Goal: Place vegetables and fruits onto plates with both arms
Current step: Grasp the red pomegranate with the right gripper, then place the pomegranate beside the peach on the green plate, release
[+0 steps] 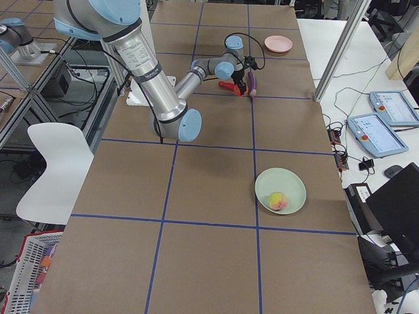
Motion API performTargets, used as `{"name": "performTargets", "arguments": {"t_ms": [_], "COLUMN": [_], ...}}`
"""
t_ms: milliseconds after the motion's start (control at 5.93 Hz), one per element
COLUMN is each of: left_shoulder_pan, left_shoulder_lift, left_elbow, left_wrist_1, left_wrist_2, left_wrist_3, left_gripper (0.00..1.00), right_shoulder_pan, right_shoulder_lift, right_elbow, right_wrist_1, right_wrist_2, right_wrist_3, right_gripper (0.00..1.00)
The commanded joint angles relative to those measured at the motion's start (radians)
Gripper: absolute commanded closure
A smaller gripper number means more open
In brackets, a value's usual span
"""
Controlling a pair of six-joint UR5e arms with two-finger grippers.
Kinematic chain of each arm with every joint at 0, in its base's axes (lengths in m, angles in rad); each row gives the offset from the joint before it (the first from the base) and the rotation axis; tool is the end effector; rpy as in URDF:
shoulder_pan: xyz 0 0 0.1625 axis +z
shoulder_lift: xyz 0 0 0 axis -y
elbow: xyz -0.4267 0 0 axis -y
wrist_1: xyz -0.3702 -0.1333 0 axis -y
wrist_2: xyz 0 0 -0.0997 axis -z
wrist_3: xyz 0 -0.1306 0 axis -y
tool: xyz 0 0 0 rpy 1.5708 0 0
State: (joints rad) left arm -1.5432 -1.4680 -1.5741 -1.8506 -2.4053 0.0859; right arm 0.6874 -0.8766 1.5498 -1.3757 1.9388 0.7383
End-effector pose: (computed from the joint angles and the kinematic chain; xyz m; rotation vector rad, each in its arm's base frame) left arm -0.0244 -0.4392 0.6921 0.1941 0.8279 0.1818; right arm -0.5016 -0.5235 0.2623 0.3425 -0.8618 -0.2943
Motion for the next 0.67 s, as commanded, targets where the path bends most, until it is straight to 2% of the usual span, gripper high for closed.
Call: {"name": "performTargets", "arguments": {"t_ms": [0,169,337,506], "left_shoulder_pan": [0.000,0.000,0.000,0.000], "left_shoulder_lift": [0.000,0.000,0.000,0.000], "left_elbow": [-0.001,-0.001,0.000,-0.001], "left_wrist_1": [-0.004,-0.018,-0.019,-0.021], "left_wrist_2": [0.000,0.000,0.000,0.000], "left_wrist_3": [0.000,0.000,0.000,0.000], "left_gripper": [0.00,0.00,0.00,0.00], "right_shoulder_pan": [0.211,0.303,0.378,0.459], "right_shoulder_lift": [-0.126,-0.204,-0.261,-0.297], "right_elbow": [0.006,0.004,-0.020,-0.096], "right_wrist_1": [-0.002,0.001,-0.003,0.000], "right_wrist_2": [0.124,0.152,0.184,0.221], "right_wrist_3": [-0.019,-0.046,-0.280,-0.503], "right_gripper": [1.00,1.00,1.00,1.00]}}
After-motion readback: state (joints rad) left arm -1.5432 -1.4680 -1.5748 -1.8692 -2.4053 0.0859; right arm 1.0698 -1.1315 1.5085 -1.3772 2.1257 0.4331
